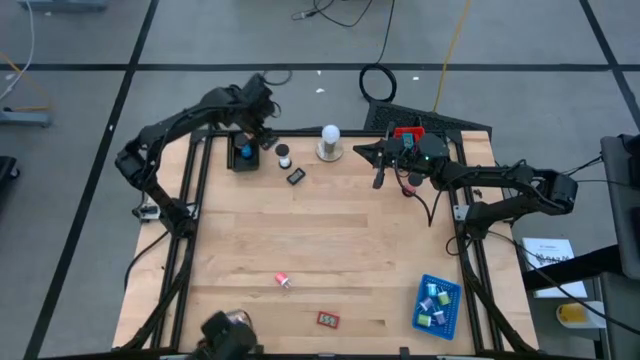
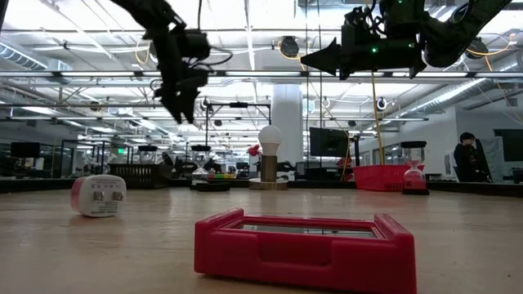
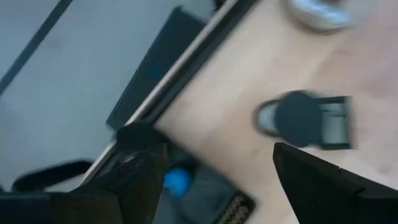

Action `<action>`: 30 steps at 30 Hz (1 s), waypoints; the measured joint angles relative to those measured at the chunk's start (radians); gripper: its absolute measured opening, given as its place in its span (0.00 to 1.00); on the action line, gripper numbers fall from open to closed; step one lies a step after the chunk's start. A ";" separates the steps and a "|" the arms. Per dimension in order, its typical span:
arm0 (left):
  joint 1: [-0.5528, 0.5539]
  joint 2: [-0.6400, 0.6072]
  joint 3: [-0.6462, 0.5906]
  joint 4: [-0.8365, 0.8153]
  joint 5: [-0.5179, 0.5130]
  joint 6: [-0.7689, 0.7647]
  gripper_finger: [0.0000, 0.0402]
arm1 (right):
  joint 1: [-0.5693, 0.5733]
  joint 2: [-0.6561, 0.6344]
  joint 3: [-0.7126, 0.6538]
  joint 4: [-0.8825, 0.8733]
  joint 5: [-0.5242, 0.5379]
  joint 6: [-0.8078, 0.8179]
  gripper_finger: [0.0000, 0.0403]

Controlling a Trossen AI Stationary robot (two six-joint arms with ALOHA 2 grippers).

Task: Pick & Place Office items
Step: Remove the yellow hourglass from the black bin

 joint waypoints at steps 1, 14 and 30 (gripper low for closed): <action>0.031 0.000 -0.012 0.004 0.001 -0.001 0.73 | 0.000 0.000 0.000 0.000 0.000 0.000 0.00; 0.210 0.071 -0.071 0.078 0.058 0.011 0.84 | 0.000 0.000 0.000 0.020 -0.001 -0.007 0.00; 0.216 0.188 -0.071 0.140 0.001 0.110 0.78 | 0.000 0.000 0.000 0.015 -0.001 -0.012 0.00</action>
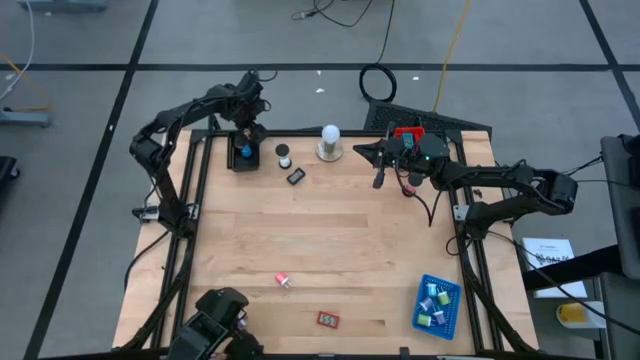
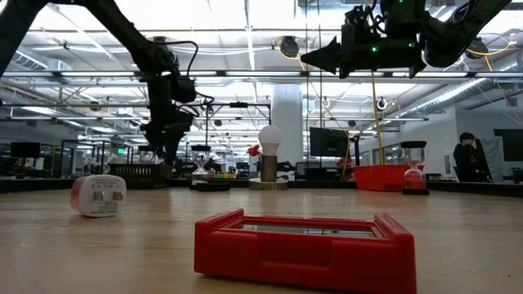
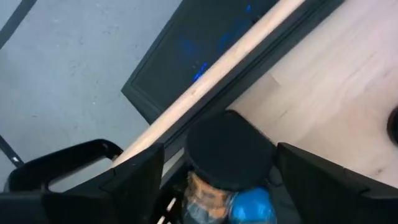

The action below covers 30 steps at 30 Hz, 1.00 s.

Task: Pick & Place Office items
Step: Remove the yellow hourglass from the black bin

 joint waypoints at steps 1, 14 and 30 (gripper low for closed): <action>0.000 -0.001 0.000 -0.001 -0.001 0.006 0.75 | 0.000 0.000 0.000 0.000 0.000 0.000 0.00; 0.002 -0.001 0.000 -0.015 0.034 0.017 0.55 | 0.000 0.000 0.000 -0.001 0.000 -0.002 0.00; 0.003 -0.001 0.000 -0.017 0.021 0.035 0.73 | 0.000 0.000 0.000 -0.001 0.000 -0.002 0.00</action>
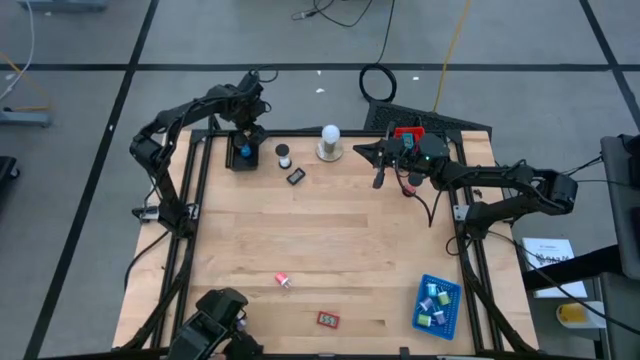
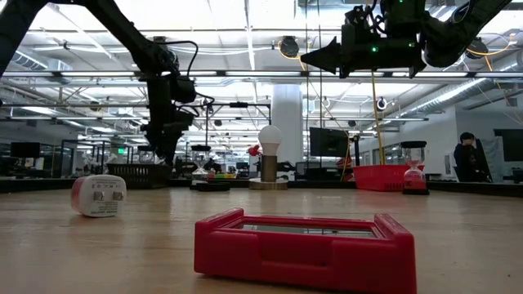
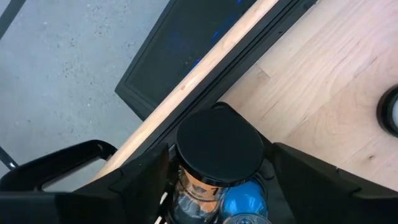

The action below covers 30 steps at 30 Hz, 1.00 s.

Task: Pick & Place Office items
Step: Remove the yellow hourglass from the black bin

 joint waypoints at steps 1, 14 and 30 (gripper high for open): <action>0.001 0.000 0.000 0.000 0.000 0.003 0.72 | 0.000 0.000 0.000 0.000 0.000 0.000 0.00; 0.003 0.026 0.001 0.013 0.030 0.018 0.58 | 0.000 0.000 0.000 0.000 0.000 0.000 0.00; 0.009 -0.009 -0.002 0.005 -0.012 0.035 0.51 | 0.000 0.000 0.000 0.001 0.000 -0.004 0.00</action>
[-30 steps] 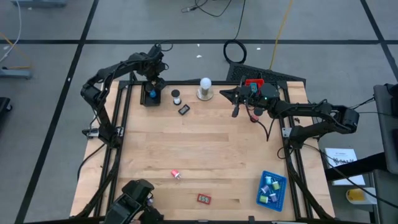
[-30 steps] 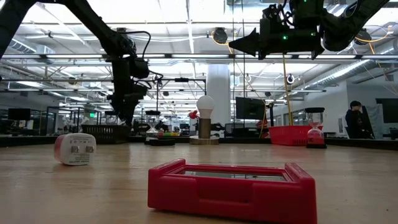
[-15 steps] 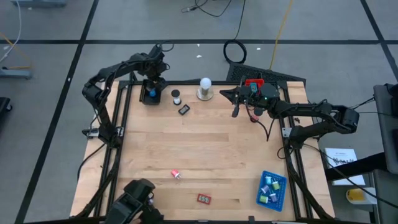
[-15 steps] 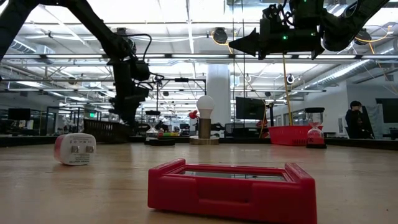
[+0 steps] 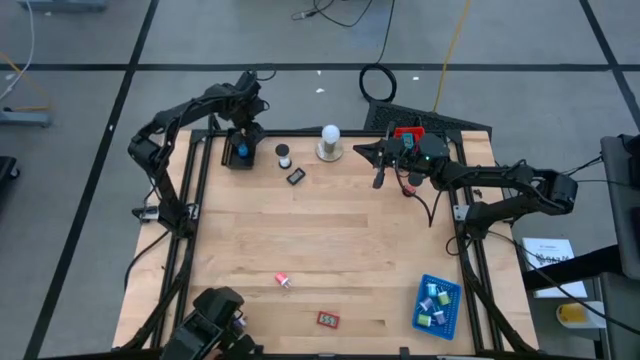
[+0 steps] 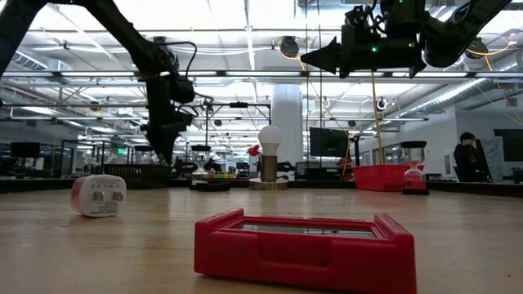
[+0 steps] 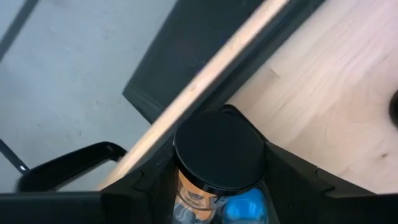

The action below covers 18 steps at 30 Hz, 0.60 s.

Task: Pick & Place Office items
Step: Remove the yellow hourglass from the black bin

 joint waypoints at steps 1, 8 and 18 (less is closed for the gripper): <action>0.000 -0.013 0.000 0.001 -0.002 -0.001 0.51 | 0.000 0.000 0.000 0.000 0.000 0.000 0.00; 0.009 -0.096 0.000 0.035 0.019 -0.039 0.51 | 0.000 0.000 0.000 0.000 0.000 0.000 0.00; 0.027 -0.238 -0.028 0.218 0.168 -0.110 0.51 | 0.002 0.000 0.000 -0.008 0.000 0.000 0.00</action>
